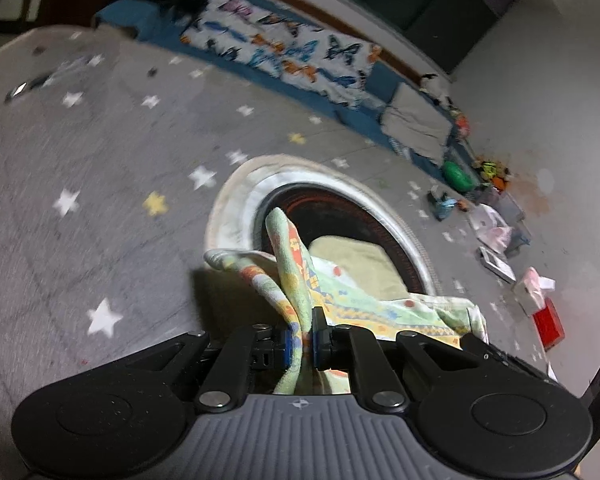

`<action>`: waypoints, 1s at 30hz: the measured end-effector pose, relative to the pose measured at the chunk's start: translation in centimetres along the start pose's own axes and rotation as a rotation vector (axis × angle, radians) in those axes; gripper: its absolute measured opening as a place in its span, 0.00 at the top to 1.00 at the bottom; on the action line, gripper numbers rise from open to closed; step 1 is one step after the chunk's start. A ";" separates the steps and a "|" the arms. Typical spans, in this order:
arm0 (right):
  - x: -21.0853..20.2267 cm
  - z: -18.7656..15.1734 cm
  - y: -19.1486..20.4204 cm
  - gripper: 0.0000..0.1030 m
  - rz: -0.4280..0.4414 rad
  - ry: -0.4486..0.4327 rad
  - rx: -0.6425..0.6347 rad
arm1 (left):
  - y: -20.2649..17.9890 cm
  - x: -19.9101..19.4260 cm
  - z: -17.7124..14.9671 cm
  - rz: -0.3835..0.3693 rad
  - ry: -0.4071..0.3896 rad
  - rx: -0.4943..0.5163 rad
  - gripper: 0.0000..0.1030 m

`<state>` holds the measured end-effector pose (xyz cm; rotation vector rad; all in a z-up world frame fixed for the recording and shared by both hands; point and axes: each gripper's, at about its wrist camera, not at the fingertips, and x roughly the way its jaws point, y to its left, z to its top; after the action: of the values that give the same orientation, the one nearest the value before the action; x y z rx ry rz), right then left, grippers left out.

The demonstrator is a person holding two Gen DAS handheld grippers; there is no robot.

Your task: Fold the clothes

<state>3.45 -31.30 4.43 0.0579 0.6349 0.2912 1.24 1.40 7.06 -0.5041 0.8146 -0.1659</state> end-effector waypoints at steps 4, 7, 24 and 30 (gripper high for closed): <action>-2.7 1.6 -0.6 0.93 -0.038 -0.071 -0.032 | -3.1 0.1 0.7 -0.039 -0.011 0.059 0.91; -4.6 2.9 -2.0 0.93 -0.080 -0.113 -0.036 | -6.0 0.8 1.1 -0.068 -0.017 0.108 0.91; -7.4 4.8 -15.8 0.93 -0.353 -0.126 0.045 | -20.0 12.6 0.6 -0.160 0.091 0.289 0.91; -5.2 3.1 -19.1 0.92 -0.372 -0.044 0.104 | -20.7 16.5 -0.7 -0.113 0.193 0.327 0.90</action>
<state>6.04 -50.97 7.21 0.0444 0.6033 -0.1017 12.93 -22.33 6.06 -0.2265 0.9261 -0.4502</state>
